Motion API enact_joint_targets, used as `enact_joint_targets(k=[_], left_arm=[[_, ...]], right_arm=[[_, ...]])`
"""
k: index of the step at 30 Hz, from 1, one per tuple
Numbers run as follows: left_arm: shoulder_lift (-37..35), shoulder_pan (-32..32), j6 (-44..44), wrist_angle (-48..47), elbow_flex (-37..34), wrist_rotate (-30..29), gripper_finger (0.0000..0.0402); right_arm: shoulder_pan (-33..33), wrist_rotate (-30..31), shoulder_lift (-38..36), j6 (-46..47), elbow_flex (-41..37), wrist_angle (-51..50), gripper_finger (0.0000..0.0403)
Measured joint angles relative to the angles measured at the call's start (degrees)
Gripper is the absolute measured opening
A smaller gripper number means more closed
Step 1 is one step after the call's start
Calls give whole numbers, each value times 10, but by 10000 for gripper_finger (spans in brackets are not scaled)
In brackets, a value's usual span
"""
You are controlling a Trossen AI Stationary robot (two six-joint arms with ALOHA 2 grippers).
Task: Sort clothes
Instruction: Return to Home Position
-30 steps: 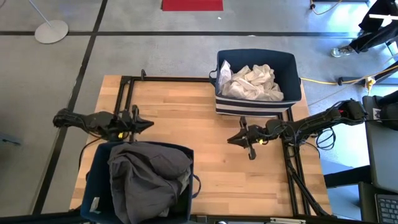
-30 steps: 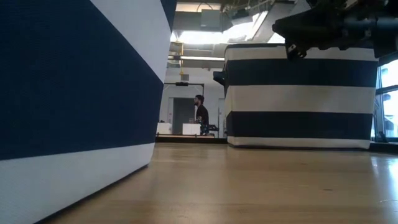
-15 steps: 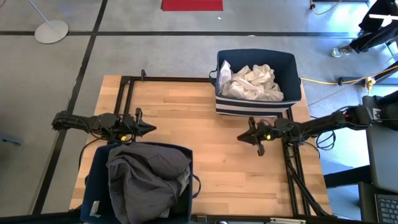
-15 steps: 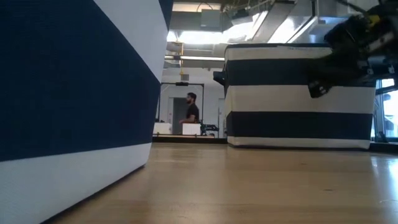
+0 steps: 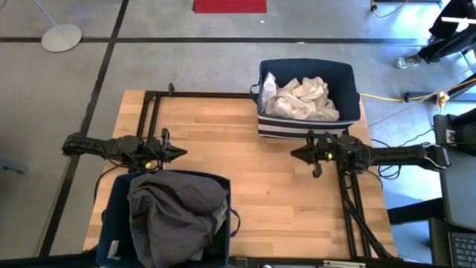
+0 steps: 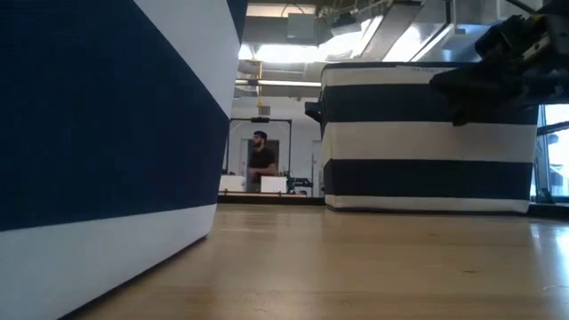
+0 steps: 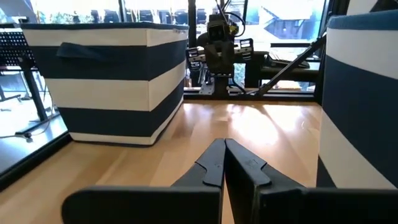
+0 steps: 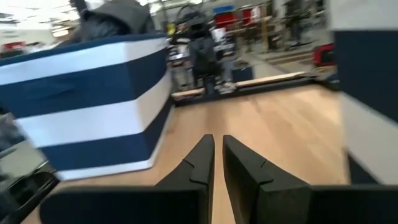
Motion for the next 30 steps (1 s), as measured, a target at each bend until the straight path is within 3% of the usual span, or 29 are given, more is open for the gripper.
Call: enact_joint_targets(k=[7,18,24,30], left_arm=[[0,0,-4,0,0,0,0],[0,0,10,8,0,0,0],[-1,0,23,84,-10,0,0],[11,3,19,66,-23,11,0]], right_arm=[[1,72,-112,-6,-1,-110,35],[1,79,-266,-6,-1,-266,35],[1,86,-270,-9,-1,-267,35],[1,87,-258,-6,-1,-268,35]])
